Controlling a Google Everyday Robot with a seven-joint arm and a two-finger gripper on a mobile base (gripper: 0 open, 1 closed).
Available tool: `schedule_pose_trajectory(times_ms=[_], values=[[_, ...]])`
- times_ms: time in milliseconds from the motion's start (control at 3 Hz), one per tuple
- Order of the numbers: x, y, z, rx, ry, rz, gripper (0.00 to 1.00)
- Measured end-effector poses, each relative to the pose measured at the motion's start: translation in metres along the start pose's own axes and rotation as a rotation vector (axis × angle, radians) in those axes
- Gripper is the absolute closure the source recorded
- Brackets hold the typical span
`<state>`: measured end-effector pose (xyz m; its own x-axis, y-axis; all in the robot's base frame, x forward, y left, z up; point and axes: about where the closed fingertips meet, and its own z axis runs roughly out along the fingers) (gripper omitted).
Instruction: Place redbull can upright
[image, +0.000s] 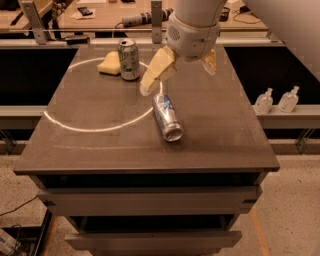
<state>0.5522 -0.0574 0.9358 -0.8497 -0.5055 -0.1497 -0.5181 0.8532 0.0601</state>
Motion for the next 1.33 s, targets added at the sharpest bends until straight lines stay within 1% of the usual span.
schedule_pose_trajectory(times_ms=[333, 667, 1000, 1333], values=[[-0.016, 0.022, 0.022, -0.011, 0.023, 0.090, 0.00], [-0.023, 0.040, 0.042, 0.001, 0.028, 0.125, 0.00], [-0.026, 0.037, 0.062, 0.038, 0.051, 0.134, 0.00], [-0.025, 0.029, 0.078, 0.065, 0.069, 0.144, 0.00]])
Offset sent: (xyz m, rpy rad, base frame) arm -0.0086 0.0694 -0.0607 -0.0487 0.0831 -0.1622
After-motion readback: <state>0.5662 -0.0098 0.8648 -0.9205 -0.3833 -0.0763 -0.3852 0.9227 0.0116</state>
